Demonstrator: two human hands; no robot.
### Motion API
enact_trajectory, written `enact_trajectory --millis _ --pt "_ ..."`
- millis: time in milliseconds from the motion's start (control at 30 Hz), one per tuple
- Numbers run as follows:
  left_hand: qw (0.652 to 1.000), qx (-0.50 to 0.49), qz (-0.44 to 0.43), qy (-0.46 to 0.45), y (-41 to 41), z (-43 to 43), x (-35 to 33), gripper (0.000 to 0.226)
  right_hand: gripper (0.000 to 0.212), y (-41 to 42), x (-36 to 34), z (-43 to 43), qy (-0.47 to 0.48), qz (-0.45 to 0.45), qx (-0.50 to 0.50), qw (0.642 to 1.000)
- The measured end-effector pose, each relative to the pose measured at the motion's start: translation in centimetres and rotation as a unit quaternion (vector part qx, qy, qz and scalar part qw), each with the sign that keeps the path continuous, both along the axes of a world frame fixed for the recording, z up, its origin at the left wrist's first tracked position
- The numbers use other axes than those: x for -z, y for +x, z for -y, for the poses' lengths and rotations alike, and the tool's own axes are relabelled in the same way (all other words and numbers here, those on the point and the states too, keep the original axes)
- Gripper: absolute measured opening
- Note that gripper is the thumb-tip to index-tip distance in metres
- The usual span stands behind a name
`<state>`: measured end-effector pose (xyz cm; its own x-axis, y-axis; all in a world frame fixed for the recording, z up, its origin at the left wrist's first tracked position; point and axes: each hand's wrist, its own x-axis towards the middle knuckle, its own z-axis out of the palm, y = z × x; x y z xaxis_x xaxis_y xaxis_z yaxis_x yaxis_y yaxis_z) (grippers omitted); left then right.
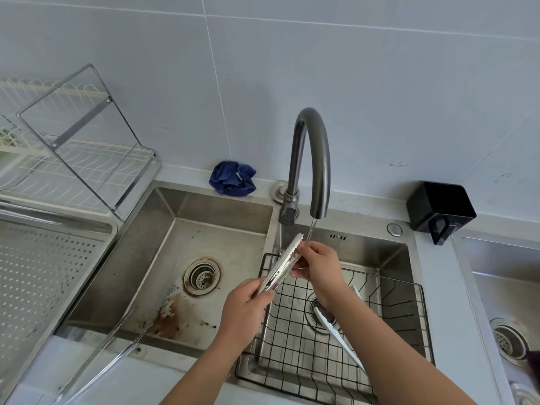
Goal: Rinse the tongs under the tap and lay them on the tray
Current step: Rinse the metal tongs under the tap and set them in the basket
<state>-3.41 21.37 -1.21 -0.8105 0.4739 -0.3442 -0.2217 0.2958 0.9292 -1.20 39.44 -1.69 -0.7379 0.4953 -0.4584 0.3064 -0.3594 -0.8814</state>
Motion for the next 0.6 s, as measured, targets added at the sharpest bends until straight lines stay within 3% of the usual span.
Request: enact_trajectory --millis 433,600 --pt "0.997 0.008 -0.057 -0.046 -0.76 1.05 0.27 0.021 0.024 0.32 -0.09 -0.40 -0.018 -0.013 -0.022 1.000" --pt "0.995 0.006 -0.082 -0.050 -0.91 1.01 0.31 0.019 0.024 0.20 0.00 -0.19 -0.134 -0.047 -0.016 0.990"
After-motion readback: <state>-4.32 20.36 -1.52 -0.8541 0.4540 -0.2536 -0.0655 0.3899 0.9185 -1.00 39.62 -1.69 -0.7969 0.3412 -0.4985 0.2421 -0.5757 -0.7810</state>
